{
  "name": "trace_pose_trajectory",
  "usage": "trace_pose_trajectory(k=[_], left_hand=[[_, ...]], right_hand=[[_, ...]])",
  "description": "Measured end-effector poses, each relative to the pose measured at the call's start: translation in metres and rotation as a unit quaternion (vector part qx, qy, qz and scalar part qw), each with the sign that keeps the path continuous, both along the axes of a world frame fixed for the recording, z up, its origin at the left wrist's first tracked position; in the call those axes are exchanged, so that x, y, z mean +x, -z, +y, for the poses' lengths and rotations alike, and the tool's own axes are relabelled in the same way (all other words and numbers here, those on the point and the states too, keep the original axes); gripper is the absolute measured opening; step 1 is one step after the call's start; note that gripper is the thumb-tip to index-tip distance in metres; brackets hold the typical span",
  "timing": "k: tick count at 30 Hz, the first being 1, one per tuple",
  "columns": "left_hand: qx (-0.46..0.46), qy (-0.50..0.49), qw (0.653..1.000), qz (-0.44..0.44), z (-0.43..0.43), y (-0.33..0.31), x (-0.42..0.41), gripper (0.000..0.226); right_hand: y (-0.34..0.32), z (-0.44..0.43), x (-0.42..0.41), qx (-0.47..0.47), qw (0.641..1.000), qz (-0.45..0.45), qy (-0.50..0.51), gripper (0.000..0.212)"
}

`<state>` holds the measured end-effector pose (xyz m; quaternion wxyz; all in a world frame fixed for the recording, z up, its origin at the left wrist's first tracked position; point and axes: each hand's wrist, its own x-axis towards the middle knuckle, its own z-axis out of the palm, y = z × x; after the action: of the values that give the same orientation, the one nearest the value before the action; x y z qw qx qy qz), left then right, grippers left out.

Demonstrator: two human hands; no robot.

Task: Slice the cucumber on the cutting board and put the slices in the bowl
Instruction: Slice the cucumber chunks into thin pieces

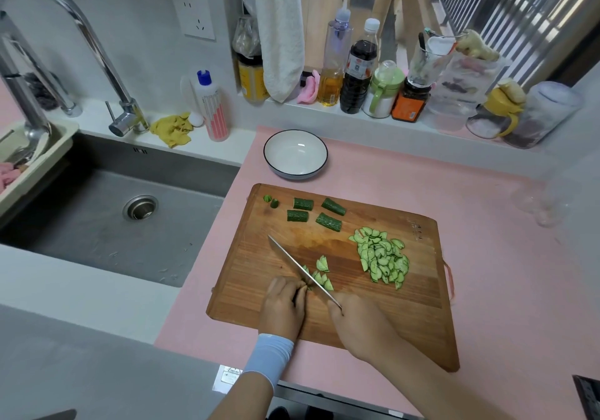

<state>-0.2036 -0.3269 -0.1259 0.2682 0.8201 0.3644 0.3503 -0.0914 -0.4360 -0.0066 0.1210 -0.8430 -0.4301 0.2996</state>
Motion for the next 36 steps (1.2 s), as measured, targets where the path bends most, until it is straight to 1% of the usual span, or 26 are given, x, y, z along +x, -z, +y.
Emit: trace_pose_trajectory(k=[3, 8, 10, 13, 15, 17, 19, 20, 21, 22, 24, 25, 26, 28, 29, 32, 34, 36], left_hand=[[0.003, 0.001, 1.0, 0.0, 0.0, 0.0, 0.0, 0.009], [-0.006, 0.006, 1.0, 0.006, 0.001, -0.003, 0.001, 0.012], [-0.012, 0.014, 1.0, 0.012, 0.003, -0.005, 0.002, 0.015], [-0.056, 0.012, 0.998, 0.012, 0.01, -0.009, 0.004, 0.018], [-0.127, -0.041, 0.991, -0.013, 0.019, -0.022, 0.005, 0.017], [-0.176, -0.125, 0.974, -0.072, 0.037, -0.043, 0.007, 0.023], [-0.182, -0.189, 0.957, -0.12, 0.058, -0.069, 0.007, 0.031], [-0.182, -0.197, 0.956, -0.121, 0.069, -0.081, 0.007, 0.033], [-0.187, -0.184, 0.959, -0.108, 0.077, -0.092, 0.007, 0.033], [-0.196, -0.151, 0.966, -0.077, 0.082, -0.101, 0.01, 0.03], [-0.227, -0.035, 0.973, 0.024, 0.081, -0.11, 0.022, 0.019], [-0.248, 0.033, 0.966, 0.068, 0.075, -0.111, 0.031, 0.01], [-0.272, 0.093, 0.952, 0.109, 0.068, -0.111, 0.041, 0.006], [-0.265, 0.165, 0.929, 0.198, 0.052, -0.104, 0.06, 0.02], [-0.253, 0.173, 0.925, 0.226, 0.047, -0.102, 0.069, 0.023], [-0.272, 0.156, 0.926, 0.21, 0.042, -0.097, 0.089, 0.016], [-0.266, 0.139, 0.928, 0.222, 0.043, -0.097, 0.101, 0.012], [-0.259, 0.124, 0.93, 0.229, 0.044, -0.097, 0.112, 0.011]], right_hand=[[0.002, 0.007, 0.001, -0.002, 1.0, -0.008, -0.003, 0.037], [0.002, 0.006, 0.011, 0.014, 0.999, 0.037, 0.015, 0.037], [-0.002, 0.004, 0.017, 0.037, 0.998, 0.053, 0.026, 0.036], [-0.011, -0.001, 0.032, 0.074, 0.996, 0.045, 0.027, 0.026], [-0.018, -0.007, 0.043, 0.093, 0.996, 0.007, 0.008, 0.029], [-0.027, -0.014, 0.054, 0.096, 0.991, -0.084, -0.031, 0.037], [-0.031, -0.02, 0.066, 0.077, 0.975, -0.19, -0.089, 0.043], [-0.03, -0.022, 0.07, 0.058, 0.965, -0.227, -0.122, 0.044], [-0.028, -0.024, 0.074, 0.042, 0.956, -0.246, -0.152, 0.046], [-0.026, -0.026, 0.078, 0.03, 0.95, -0.256, -0.177, 0.047], [-0.022, -0.029, 0.084, 0.019, 0.938, -0.273, -0.211, 0.044], [-0.02, -0.03, 0.086, 0.017, 0.934, -0.281, -0.219, 0.042], [-0.018, -0.03, 0.088, 0.014, 0.932, -0.285, -0.223, 0.041], [-0.013, -0.032, 0.093, 0.019, 0.933, -0.281, -0.222, 0.043], [-0.012, -0.033, 0.095, 0.028, 0.933, -0.283, -0.22, 0.044], [-0.008, -0.035, 0.102, 0.05, 0.93, -0.288, -0.225, 0.043], [-0.007, -0.038, 0.107, 0.044, 0.916, -0.316, -0.244, 0.041], [-0.002, -0.041, 0.113, 0.028, 0.921, -0.306, -0.24, 0.05]])
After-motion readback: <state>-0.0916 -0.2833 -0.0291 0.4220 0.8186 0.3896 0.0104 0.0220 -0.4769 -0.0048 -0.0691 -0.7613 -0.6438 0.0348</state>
